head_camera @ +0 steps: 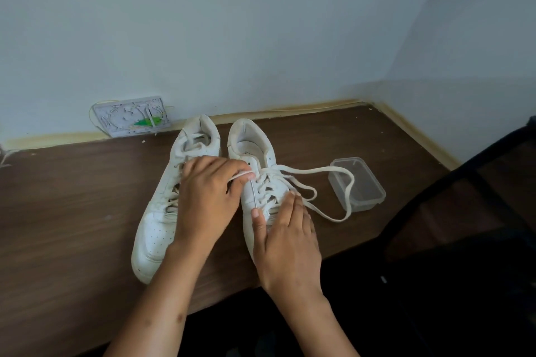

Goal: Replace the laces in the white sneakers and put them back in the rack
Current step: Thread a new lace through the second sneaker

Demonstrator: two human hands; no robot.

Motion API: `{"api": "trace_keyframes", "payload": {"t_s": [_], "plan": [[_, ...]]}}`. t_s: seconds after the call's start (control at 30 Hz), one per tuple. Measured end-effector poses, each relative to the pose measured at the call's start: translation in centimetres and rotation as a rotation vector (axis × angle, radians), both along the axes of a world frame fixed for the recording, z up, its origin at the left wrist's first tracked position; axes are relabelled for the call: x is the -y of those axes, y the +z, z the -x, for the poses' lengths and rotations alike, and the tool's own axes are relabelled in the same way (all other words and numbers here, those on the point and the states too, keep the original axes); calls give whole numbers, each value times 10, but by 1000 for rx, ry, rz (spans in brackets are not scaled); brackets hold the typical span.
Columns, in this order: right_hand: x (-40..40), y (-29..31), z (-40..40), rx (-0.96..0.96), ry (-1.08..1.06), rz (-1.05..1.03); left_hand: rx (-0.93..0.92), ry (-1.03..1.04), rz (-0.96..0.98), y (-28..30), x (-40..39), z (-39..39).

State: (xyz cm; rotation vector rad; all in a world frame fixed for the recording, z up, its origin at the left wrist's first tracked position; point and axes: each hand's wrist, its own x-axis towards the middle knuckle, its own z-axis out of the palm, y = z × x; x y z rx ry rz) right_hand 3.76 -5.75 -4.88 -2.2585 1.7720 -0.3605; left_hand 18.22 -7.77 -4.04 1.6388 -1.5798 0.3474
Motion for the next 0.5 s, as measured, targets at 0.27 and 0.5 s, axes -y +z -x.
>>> {"api": "trace_keyframes", "payload": {"t_s": [0.27,0.5], "plan": [[1,-1,1,-4,2,-6,-337,254,224,15,-9,-24],[2,1,-1,-8,-2,-5,-51,134,47,10,-5,-8]]}}
